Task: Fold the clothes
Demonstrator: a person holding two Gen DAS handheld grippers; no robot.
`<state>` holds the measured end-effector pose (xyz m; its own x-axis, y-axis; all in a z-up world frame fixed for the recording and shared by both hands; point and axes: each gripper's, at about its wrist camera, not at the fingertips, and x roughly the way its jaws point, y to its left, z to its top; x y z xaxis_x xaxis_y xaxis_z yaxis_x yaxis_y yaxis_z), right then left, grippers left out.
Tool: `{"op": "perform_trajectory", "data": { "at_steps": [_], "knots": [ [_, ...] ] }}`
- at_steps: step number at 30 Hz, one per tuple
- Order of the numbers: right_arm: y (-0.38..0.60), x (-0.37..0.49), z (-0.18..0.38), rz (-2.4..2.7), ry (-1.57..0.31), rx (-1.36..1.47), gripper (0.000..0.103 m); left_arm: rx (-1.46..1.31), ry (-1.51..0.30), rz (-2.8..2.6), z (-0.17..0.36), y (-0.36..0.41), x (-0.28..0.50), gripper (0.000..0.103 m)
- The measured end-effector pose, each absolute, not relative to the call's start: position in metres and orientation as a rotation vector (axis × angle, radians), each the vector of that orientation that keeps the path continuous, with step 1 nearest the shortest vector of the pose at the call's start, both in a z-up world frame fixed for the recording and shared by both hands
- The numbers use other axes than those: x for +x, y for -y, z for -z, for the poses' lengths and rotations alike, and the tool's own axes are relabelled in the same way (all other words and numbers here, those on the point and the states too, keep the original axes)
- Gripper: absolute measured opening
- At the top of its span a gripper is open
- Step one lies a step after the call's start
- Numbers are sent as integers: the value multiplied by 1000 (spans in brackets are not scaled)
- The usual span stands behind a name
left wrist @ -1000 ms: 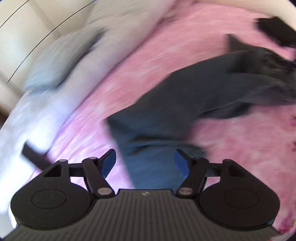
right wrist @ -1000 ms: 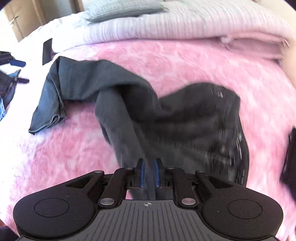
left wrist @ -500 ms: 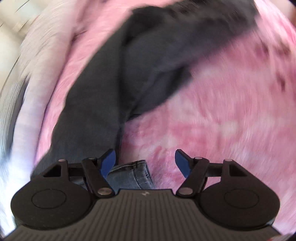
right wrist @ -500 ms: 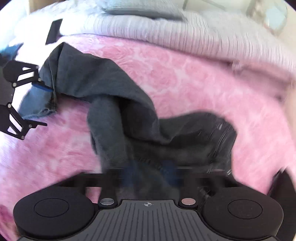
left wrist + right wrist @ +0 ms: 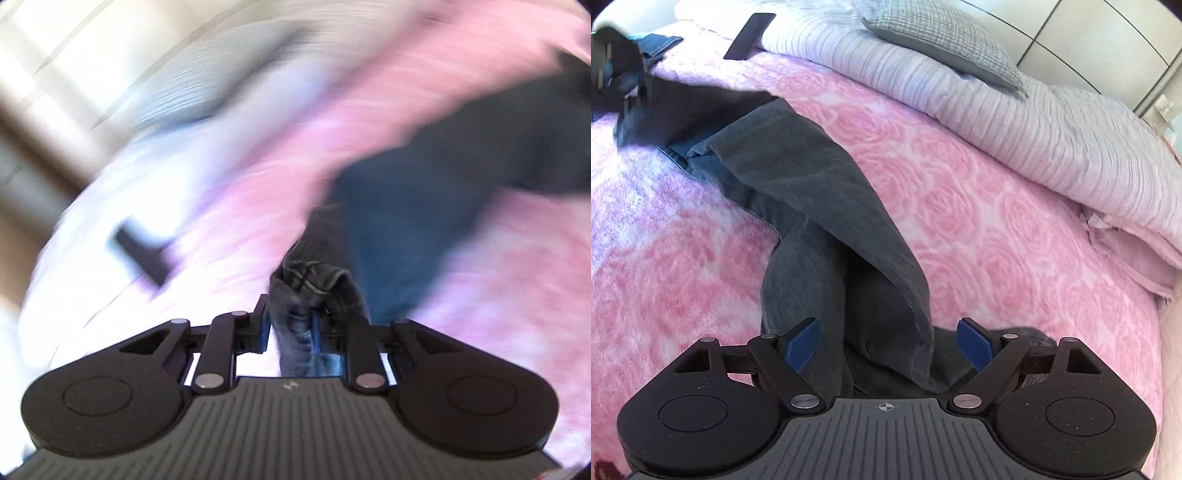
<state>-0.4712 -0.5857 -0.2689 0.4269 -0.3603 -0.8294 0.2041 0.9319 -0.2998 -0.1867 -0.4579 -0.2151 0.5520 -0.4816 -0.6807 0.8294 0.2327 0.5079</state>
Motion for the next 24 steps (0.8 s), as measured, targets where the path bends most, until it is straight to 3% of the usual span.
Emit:
{"op": "perform_trajectory", "data": {
  "at_steps": [3,6,11,13,17,22,23,24],
  "knots": [
    [578,-471,270,342,-1090,-134,84,845,-499,703,186,435,-122,16],
    [569,-473,274,305,-1106,-95,85,800,-513,652,174,421,-102,33],
    [568,-466,293,305,-1153,-51,85,965,-468,961,208,426,-171,58],
    [568,-460,299,309,-1172,-24,84,1090,-393,1130,238,445,-221,63],
    [564,-458,308,301,-1201,-3,84,1259,-234,1381,307,482,-306,63],
    [553,-472,320,273,-1212,-2,84,1166,-276,1434,329,535,-322,62],
    [550,-475,322,269,-1214,-6,79,1147,-323,1449,327,544,-317,36],
    [548,-478,325,269,-1213,-16,61,1128,-370,1463,326,553,-313,22]
  ]
}}
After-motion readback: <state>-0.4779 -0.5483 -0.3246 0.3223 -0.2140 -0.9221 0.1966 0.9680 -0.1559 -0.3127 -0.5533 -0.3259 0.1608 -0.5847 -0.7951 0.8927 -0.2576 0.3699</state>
